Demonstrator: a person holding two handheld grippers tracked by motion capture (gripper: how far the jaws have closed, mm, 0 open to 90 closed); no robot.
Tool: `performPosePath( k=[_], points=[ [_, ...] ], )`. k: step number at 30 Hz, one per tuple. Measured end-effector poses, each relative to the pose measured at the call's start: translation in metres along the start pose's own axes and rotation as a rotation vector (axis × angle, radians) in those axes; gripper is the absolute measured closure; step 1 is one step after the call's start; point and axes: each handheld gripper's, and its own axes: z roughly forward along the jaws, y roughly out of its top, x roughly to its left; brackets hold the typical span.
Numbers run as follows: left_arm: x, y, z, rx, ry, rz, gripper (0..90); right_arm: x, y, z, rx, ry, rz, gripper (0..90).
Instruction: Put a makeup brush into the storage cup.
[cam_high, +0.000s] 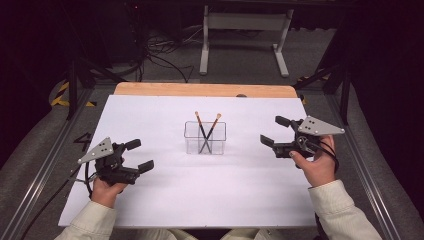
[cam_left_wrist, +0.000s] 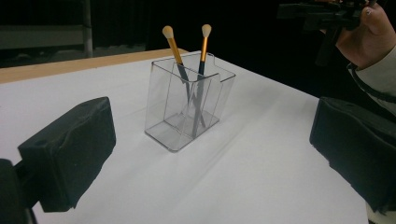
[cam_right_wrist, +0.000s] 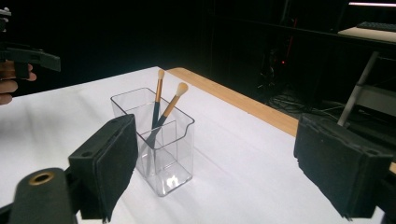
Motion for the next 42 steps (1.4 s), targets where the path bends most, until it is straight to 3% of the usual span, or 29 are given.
performPosePath(
  k=[17,25,42],
  points=[
    [0.000,-0.005,-0.016,-0.030,0.018,0.000,1.0,-0.006,-0.037,-0.014,0.005,-0.019,0.044,13.1],
    [0.001,-0.006,-0.016,-0.035,0.013,0.005,1.0,-0.007,-0.054,-0.015,-0.005,-0.017,0.057,13.1],
    [0.002,-0.010,-0.014,-0.042,0.005,0.001,1.0,-0.008,-0.089,-0.013,0.031,-0.022,0.078,12.4]
  ],
)
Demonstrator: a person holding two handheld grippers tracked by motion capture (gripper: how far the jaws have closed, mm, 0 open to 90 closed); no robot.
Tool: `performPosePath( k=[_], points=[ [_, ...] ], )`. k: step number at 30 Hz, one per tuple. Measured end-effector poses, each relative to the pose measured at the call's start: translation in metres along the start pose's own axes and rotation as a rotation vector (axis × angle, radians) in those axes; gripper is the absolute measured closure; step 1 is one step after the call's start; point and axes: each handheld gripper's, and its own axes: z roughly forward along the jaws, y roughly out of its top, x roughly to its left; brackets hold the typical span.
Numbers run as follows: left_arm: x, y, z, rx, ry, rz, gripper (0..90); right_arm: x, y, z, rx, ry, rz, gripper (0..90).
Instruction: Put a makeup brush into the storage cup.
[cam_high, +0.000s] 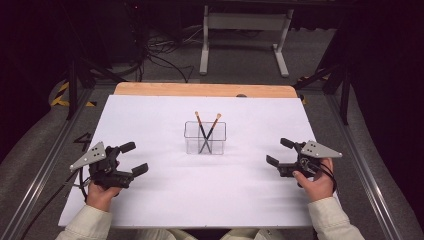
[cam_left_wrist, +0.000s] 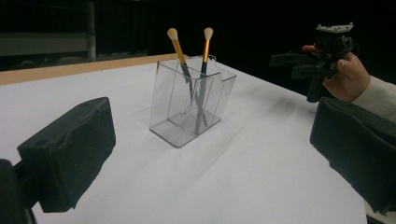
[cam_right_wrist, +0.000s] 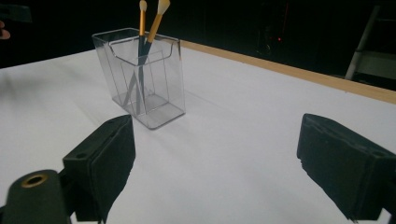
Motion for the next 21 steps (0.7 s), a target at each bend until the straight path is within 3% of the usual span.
performPosePath(
  k=[7,17,21],
  points=[
    [0.001,-0.001,0.000,-0.002,-0.001,0.002,0.9,0.002,-0.013,0.005,0.007,-0.006,0.004,12.7],
    [0.001,-0.004,0.002,0.003,-0.001,-0.004,0.9,0.001,-0.016,0.007,0.012,-0.006,0.024,12.6],
    [0.001,-0.005,0.002,-0.005,0.000,0.021,0.7,0.002,-0.015,0.006,0.009,-0.005,0.024,12.6]
  ],
)
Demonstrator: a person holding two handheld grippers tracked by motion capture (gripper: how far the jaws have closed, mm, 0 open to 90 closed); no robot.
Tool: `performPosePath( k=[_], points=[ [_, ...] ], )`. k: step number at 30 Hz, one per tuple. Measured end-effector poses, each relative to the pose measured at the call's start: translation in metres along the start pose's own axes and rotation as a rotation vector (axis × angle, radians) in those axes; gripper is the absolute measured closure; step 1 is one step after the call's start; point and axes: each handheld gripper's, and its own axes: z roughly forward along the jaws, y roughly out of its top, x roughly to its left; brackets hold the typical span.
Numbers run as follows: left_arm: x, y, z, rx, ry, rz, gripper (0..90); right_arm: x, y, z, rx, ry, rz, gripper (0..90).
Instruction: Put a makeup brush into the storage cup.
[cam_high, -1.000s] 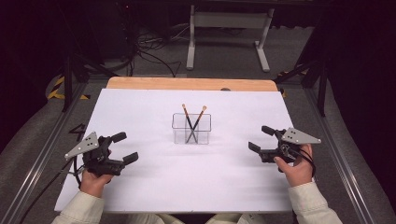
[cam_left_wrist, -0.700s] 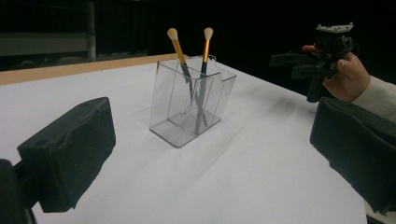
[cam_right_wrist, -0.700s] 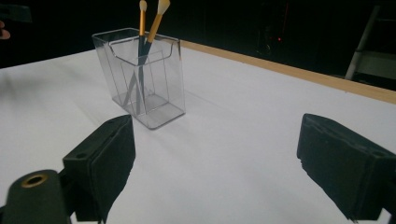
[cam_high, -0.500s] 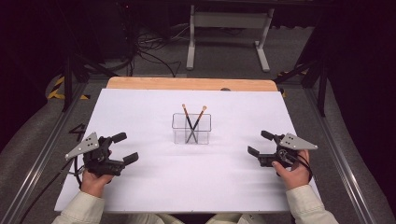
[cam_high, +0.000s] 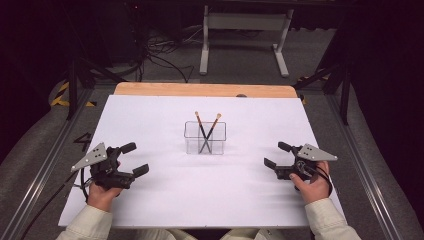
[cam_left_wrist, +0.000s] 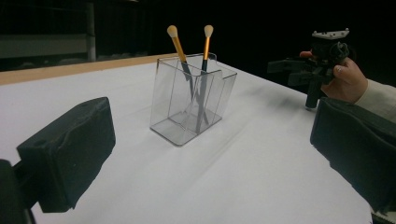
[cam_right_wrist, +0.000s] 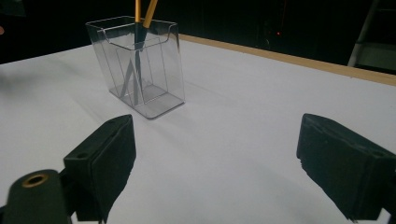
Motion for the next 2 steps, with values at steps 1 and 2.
performPosePath(
  k=[1,2],
  points=[
    [-0.0006,-0.0007,0.0011,-0.003,0.006,-0.002,0.6,-0.0001,0.0002,-0.0001,0.002,0.000,-0.001,12.6],
    [-0.0006,-0.0007,0.0011,-0.003,0.006,-0.002,0.6,-0.0001,0.0002,-0.0001,0.002,0.000,-0.001,12.6]
  ],
)
